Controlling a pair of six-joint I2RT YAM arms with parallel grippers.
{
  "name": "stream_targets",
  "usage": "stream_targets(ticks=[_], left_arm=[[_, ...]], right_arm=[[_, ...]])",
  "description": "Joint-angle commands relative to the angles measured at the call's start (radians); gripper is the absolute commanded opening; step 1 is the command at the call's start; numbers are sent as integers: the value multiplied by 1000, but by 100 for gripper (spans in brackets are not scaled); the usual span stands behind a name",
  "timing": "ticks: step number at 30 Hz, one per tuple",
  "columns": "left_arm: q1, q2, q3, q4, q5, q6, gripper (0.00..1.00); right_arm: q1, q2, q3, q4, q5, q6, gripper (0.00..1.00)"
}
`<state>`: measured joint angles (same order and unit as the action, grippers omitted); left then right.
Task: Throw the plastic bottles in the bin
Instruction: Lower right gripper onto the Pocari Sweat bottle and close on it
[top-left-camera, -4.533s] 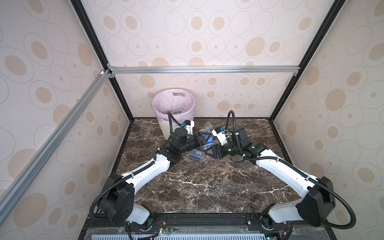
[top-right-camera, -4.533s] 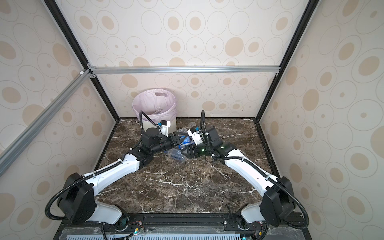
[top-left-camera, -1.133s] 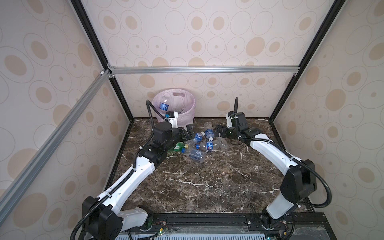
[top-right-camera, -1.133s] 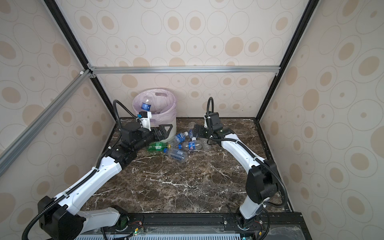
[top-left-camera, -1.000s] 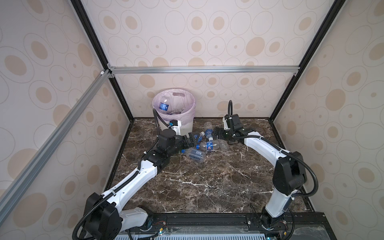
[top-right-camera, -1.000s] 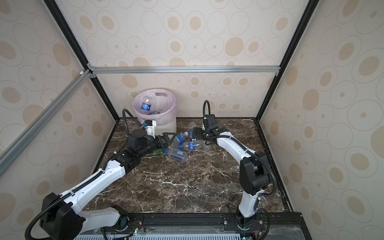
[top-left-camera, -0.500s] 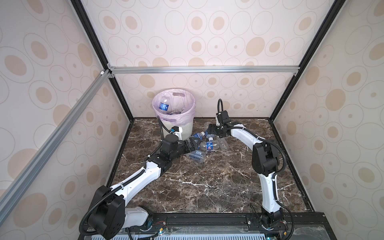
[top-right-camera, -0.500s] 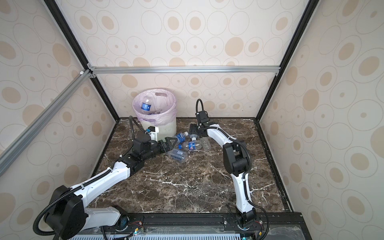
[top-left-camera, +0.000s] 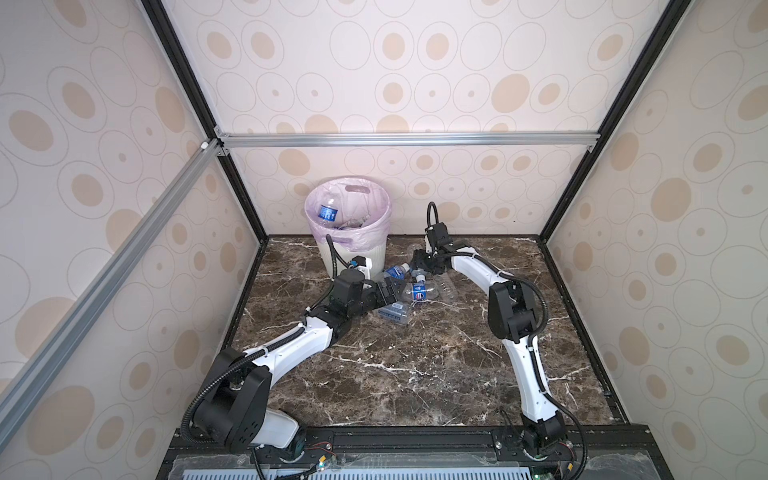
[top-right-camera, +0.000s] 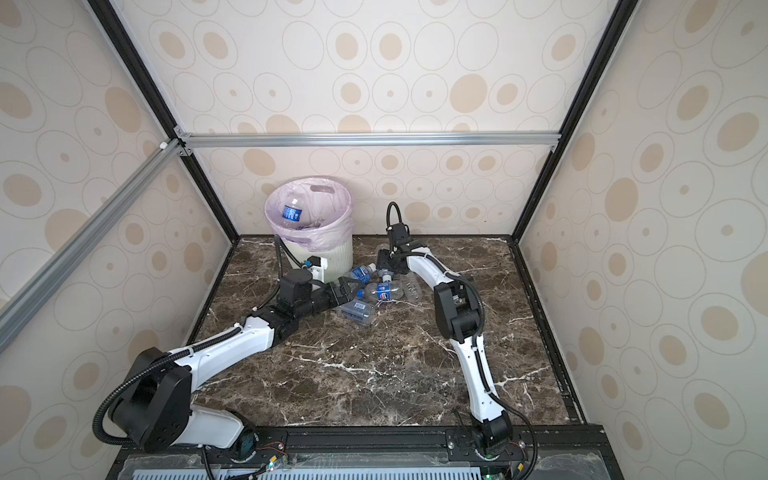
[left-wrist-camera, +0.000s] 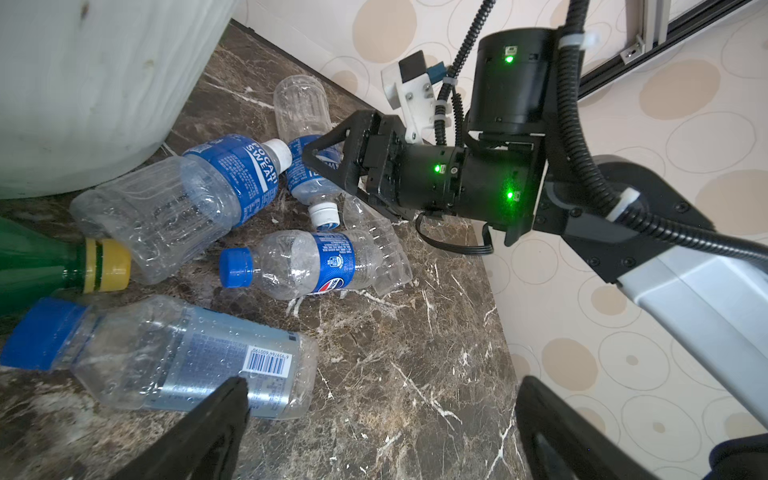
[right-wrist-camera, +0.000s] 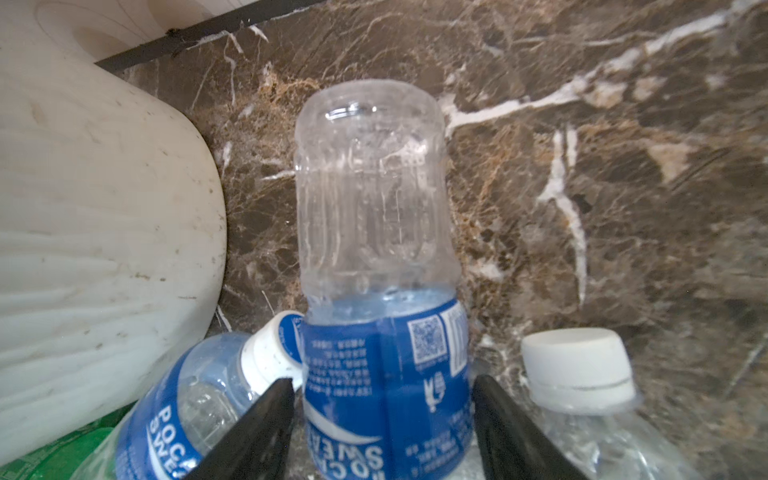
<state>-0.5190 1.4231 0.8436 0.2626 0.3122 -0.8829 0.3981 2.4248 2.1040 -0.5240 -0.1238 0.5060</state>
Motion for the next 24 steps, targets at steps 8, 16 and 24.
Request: stream_targets(ticks=[8, 16, 24], left_arm=[[2, -24, -10, 41, 5, -13, 99], [2, -30, -10, 38, -1, -19, 99], [2, -28, -10, 36, -1, -23, 99]], right_arm=[[-2, 74, 71, -73, -36, 27, 69], [-5, 81, 73, -77, -26, 34, 73], [-6, 83, 79, -68, -32, 35, 69]])
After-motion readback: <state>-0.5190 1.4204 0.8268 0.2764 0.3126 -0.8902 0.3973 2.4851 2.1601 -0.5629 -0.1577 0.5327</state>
